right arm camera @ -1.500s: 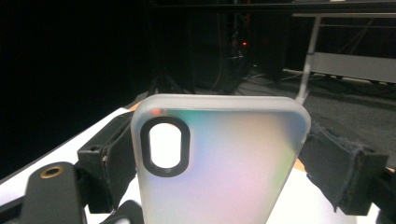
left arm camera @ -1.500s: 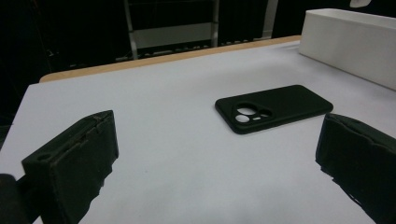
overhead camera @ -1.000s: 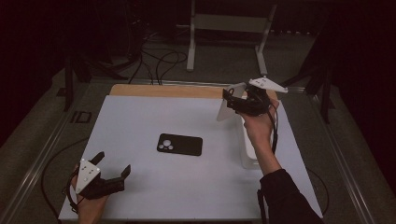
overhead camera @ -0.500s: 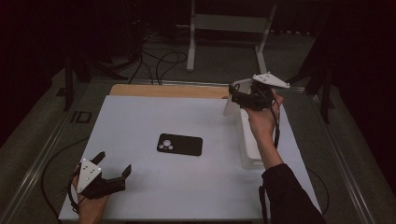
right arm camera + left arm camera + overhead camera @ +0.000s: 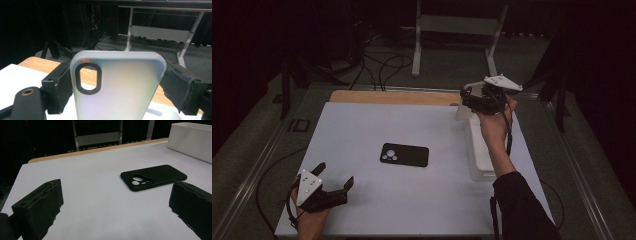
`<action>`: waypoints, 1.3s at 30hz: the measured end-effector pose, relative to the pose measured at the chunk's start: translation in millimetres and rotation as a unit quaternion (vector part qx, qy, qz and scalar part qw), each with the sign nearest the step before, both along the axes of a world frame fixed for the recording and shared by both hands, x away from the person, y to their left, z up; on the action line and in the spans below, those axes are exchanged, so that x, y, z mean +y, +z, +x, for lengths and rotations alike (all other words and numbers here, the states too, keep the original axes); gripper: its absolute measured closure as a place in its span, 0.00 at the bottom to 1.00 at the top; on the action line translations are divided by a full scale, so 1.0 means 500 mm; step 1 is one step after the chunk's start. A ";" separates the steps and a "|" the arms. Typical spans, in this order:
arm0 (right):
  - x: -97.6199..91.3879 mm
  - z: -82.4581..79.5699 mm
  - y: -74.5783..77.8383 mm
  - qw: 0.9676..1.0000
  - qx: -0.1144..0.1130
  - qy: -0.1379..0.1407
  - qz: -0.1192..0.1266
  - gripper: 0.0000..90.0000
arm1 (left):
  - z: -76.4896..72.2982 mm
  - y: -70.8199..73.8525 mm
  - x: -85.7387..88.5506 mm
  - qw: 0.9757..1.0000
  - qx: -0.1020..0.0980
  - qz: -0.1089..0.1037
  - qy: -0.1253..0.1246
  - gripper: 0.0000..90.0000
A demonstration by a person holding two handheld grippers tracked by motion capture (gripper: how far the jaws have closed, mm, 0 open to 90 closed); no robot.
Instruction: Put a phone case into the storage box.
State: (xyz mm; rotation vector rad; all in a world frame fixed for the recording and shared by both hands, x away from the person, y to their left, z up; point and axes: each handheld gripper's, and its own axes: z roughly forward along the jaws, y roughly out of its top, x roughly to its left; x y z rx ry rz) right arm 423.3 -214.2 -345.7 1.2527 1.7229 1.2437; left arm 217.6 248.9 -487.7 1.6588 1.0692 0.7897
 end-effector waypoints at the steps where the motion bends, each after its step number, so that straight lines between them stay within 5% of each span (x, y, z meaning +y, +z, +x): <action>1: -0.003 0.006 0.000 1.000 0.000 -0.007 -0.002 0.18 | 0.000 0.000 0.000 1.000 0.000 -0.001 0.001 0.00; 31: -0.049 0.067 -0.033 0.996 0.028 -0.081 -0.019 0.18 | 0.001 -0.001 -0.001 1.000 0.001 -0.001 0.001 0.00; 39: -0.061 0.077 -0.044 0.995 0.034 -0.097 -0.006 0.18 | 0.002 -0.001 -0.001 1.000 0.001 0.000 0.000 0.00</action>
